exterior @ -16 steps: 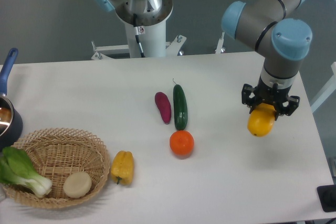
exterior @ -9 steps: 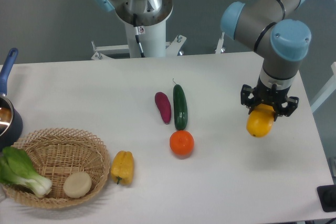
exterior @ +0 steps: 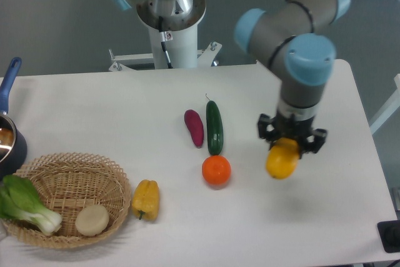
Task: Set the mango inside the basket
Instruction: 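Carry the held yellow mango with the gripper over the wicker basket, then lower the mango into the basket and open the gripper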
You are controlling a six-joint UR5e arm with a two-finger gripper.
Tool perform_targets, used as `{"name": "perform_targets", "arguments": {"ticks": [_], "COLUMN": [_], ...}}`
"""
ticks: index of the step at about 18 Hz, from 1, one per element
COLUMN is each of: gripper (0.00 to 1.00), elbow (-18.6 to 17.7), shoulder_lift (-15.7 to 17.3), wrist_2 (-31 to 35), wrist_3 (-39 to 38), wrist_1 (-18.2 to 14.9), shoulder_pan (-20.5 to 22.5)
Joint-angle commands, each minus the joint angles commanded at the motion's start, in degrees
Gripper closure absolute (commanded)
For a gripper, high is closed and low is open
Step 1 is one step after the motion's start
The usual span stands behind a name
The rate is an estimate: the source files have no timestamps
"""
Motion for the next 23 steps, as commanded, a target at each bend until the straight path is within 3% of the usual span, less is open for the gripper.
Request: {"name": "perform_targets", "arguments": {"ticks": [5,7,10,16,20,23], "gripper": [0.77,0.76,0.66,0.54,0.37,0.02], "elbow": [0.2,-0.1,-0.4,-3.1,-4.7,-6.1], "shoulder_lift": [0.1,-0.3,-1.6,-1.9,-2.5,-3.3], "wrist_2": [0.0,-0.1,-0.2,0.3,0.3,0.4], "wrist_3": [-9.5,-9.9,-9.9,-10.4,-10.3,-10.3], "wrist_1": [6.7,7.0,7.0,7.0,7.0,7.2], "shoulder_pan": [-10.7,-15.7,-21.1,-28.8,-30.4,-31.5]}}
